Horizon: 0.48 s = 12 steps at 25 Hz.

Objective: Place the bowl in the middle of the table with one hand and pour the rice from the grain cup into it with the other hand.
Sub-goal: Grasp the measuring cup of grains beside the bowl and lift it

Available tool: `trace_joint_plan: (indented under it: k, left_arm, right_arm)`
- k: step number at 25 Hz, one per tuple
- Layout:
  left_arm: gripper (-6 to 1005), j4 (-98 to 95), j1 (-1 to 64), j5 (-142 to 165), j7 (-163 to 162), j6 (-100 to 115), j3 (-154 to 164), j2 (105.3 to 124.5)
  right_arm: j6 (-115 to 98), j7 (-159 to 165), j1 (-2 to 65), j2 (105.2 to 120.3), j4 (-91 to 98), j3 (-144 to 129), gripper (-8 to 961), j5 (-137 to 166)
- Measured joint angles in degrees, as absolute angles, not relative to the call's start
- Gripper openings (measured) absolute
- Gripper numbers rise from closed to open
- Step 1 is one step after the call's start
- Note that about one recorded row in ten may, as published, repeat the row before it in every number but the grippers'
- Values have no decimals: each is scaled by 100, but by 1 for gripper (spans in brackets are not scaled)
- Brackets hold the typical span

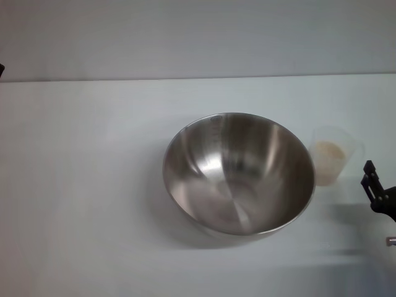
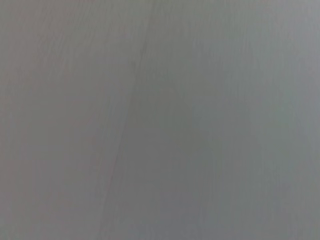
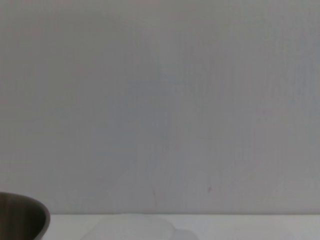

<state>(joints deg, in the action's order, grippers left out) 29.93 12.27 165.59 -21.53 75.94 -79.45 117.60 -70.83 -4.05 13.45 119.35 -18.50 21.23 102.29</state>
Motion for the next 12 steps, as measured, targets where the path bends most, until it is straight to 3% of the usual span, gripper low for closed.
trace_joint_plan:
  k: [12]
  left_arm:
    - [871,3004,1257,16553,-2145,7594,-7963,11760]
  right_arm:
    - [-6855,-421,1519,11942,-1769,2186,652,10200]
